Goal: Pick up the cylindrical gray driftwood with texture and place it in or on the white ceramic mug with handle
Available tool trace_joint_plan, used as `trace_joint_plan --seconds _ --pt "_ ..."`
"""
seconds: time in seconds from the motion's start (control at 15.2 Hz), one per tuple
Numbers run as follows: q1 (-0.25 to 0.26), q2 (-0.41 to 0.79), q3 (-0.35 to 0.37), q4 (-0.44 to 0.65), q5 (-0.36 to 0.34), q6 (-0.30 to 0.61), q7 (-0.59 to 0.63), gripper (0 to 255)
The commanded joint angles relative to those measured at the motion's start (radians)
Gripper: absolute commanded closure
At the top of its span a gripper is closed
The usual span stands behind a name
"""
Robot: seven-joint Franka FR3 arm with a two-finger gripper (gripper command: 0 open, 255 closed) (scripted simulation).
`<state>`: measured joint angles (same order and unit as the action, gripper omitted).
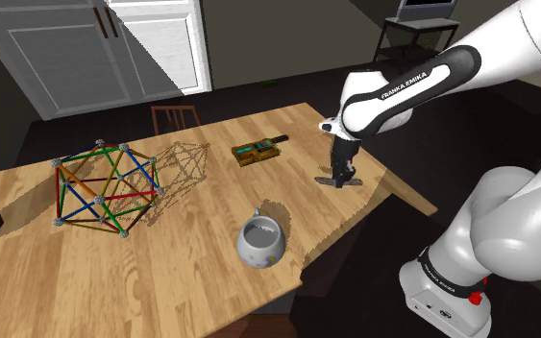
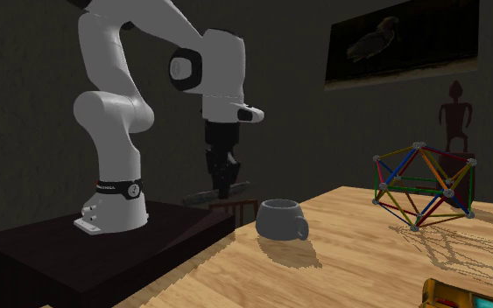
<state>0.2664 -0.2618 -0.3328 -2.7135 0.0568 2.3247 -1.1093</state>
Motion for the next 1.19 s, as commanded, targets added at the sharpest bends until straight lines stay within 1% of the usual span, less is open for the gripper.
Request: trace_joint_plan --seconds 0.0,0.26,0.59,0.86,1.12 --pt "0.036 0.015 0.034 0.012 0.031 0.007 0.044 255" --pt "0.106 0.067 0.098 0.055 0.092 0.025 0.125 255" --pt "0.181 0.151 0.171 0.137 0.155 0.040 0.221 255" --pt "0.232 0.228 0.223 0.223 0.188 0.044 0.298 255" --pt "0.276 0.313 0.267 0.325 0.206 0.039 0.374 255"
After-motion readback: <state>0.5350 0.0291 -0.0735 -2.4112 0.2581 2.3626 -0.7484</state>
